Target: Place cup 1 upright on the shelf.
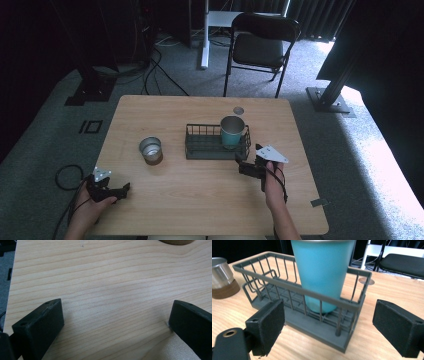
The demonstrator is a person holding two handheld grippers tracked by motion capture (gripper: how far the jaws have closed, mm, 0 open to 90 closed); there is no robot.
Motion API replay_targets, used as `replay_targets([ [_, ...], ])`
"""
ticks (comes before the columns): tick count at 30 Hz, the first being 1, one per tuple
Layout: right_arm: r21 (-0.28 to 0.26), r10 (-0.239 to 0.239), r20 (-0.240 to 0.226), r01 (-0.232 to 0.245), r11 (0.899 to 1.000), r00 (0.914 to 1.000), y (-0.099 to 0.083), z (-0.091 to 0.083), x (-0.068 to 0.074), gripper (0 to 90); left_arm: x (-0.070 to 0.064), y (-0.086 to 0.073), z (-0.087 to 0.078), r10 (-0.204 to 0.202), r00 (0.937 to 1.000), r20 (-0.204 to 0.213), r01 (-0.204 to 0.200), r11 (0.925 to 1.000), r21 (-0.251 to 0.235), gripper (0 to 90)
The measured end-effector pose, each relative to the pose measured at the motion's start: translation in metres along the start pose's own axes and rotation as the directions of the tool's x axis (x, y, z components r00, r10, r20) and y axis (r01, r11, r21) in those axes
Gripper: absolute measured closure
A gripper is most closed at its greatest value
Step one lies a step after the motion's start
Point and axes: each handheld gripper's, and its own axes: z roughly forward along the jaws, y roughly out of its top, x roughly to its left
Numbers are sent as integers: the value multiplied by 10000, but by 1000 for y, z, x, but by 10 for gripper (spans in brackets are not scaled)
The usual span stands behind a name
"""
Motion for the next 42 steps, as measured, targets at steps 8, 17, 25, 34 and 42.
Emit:
replay_targets([
  [8, 481, -17, -409, 37, 9988, 9992, -12, -11, -11, 105, 0, 0, 0, 18, 10000, 0, -18, 10000, 13, 5],
  [17, 834, -8, -271, 30, 9965, 9996, -26, -23, -22, 105, 0, 0, 0, 3, 10000, -4, -3, 10000, 1, 5],
  [25, 1210, -130, -200, 153, 9925, 9997, -40, -31, -33, 105, 0, 0, 0, 1, 10000, -5, -1, 10000, -5, 5],
  [34, 1777, -245, -518, 333, 9835, 9984, -55, -38, -42, 105, 0, 0, 0, 11, 10000, -4, -11, 10000, 6, 5],
  [42, 2218, -634, -1073, 860, 9713, 9922, -66, -40, -45, 105, 0, 0, 0, 16, 10000, -1, -16, 10000, 8, 6],
])
